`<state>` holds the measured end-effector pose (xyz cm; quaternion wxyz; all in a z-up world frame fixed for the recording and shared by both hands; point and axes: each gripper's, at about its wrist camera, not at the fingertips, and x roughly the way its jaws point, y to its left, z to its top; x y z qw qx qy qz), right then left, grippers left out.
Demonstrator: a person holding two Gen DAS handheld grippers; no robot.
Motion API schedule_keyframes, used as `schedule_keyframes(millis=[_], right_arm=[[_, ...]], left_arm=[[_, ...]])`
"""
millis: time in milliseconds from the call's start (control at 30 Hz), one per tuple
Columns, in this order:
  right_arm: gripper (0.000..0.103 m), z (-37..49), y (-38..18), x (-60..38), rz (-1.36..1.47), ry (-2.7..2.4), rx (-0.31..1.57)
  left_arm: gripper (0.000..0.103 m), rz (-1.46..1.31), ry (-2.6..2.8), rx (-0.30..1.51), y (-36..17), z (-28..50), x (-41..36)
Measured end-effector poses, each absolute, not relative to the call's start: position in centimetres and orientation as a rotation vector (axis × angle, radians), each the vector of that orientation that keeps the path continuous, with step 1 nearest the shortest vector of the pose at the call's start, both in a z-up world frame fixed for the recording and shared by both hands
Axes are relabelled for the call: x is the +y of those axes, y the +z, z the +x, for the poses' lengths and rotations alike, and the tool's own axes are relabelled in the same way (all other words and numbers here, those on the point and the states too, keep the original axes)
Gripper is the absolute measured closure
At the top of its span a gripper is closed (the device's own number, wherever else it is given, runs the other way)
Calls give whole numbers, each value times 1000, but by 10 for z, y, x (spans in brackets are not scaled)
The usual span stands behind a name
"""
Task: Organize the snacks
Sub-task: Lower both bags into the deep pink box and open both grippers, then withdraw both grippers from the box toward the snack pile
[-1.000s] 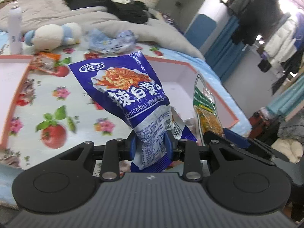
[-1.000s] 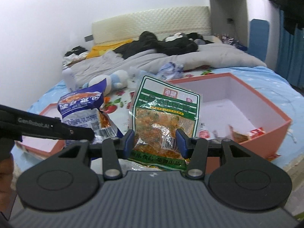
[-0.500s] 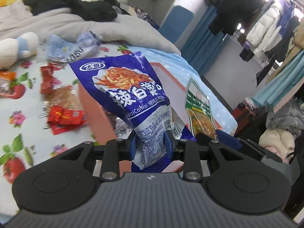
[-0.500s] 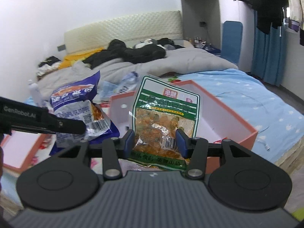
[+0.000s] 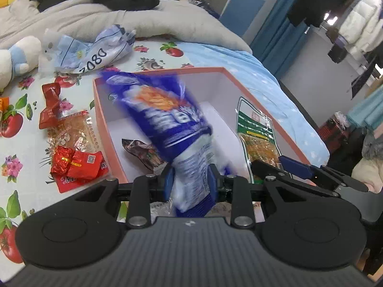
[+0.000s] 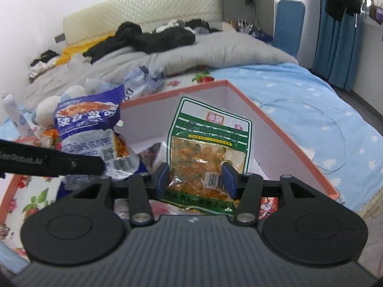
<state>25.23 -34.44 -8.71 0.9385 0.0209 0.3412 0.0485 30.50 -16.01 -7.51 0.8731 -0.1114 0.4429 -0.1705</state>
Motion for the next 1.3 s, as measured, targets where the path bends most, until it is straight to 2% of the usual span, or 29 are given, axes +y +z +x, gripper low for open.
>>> schedule_keyframes(millis=[167, 233, 367, 900, 1300], right_arm=[[52, 257, -90, -347, 70, 99, 715], [49, 258, -93, -348, 73, 98, 725], [29, 258, -94, -351, 94, 97, 728], [29, 217, -72, -332, 141, 158, 631], [29, 184, -62, -298, 143, 214, 566]], left_arm=[[68, -240, -359, 927, -76, 306, -155], [65, -236, -354, 926, -75, 303, -154], [56, -246, -354, 911, -73, 300, -149], [55, -234, -319, 768, -45, 246, -109], [54, -226, -289, 710, -44, 201, -69]])
